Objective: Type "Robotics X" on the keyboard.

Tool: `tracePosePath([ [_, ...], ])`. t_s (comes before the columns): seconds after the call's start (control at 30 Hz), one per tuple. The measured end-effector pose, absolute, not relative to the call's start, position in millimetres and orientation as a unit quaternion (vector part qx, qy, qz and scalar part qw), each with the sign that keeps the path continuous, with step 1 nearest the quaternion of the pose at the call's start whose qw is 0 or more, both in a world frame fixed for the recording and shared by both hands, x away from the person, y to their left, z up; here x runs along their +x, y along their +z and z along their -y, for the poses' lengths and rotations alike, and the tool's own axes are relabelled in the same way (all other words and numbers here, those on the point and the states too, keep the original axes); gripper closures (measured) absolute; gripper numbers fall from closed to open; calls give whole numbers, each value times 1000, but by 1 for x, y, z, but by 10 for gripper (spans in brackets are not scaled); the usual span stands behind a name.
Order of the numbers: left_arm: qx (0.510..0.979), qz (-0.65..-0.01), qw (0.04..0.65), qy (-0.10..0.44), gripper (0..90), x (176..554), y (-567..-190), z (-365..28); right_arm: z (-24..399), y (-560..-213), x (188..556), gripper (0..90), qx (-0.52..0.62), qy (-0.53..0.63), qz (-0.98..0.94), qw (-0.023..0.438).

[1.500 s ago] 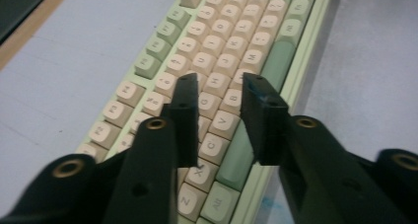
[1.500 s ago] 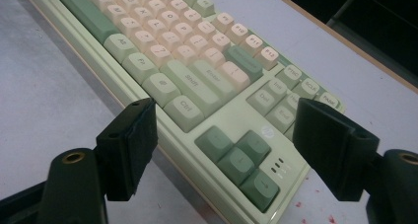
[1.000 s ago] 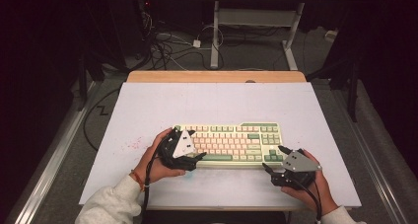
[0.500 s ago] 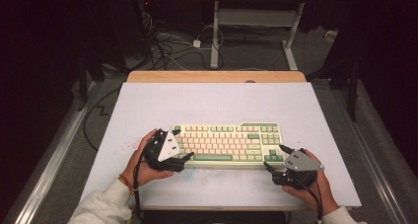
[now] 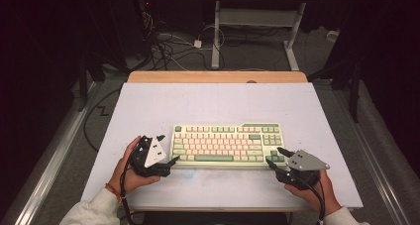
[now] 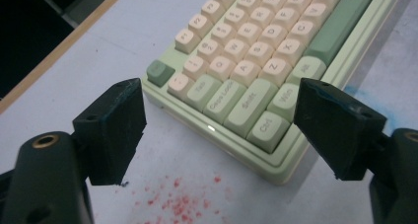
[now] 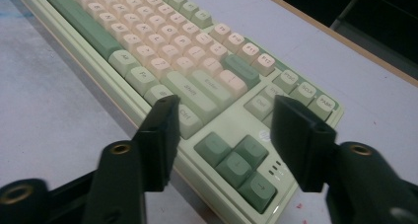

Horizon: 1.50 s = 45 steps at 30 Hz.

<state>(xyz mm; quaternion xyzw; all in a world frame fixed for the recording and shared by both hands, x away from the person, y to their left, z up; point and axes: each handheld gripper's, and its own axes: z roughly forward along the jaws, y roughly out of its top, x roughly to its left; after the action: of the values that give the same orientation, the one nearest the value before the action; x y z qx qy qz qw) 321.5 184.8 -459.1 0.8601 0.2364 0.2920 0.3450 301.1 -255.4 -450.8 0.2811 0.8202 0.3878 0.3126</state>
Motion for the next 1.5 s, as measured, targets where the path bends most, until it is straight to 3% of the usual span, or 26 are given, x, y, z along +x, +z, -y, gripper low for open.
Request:
tracePosePath([
  [0.27, 862, -253, 331, 289, 193, 315, -468, -198, 258, -445, 304, 777, 283, 390, -825, 294],
  [0.5, 864, -265, 321, 284, 190, 309, -475, -207, 256, -441, 310, 888, 287, 383, -832, 281],
  [1.03, 868, -280, 313, 265, 190, 305, -484, -210, 228, -428, 334, 900, 269, 383, -845, 260],
  [1.5, 870, -279, 312, 261, 191, 306, -484, -211, 186, -441, 350, 900, 239, 363, -870, 233],
])
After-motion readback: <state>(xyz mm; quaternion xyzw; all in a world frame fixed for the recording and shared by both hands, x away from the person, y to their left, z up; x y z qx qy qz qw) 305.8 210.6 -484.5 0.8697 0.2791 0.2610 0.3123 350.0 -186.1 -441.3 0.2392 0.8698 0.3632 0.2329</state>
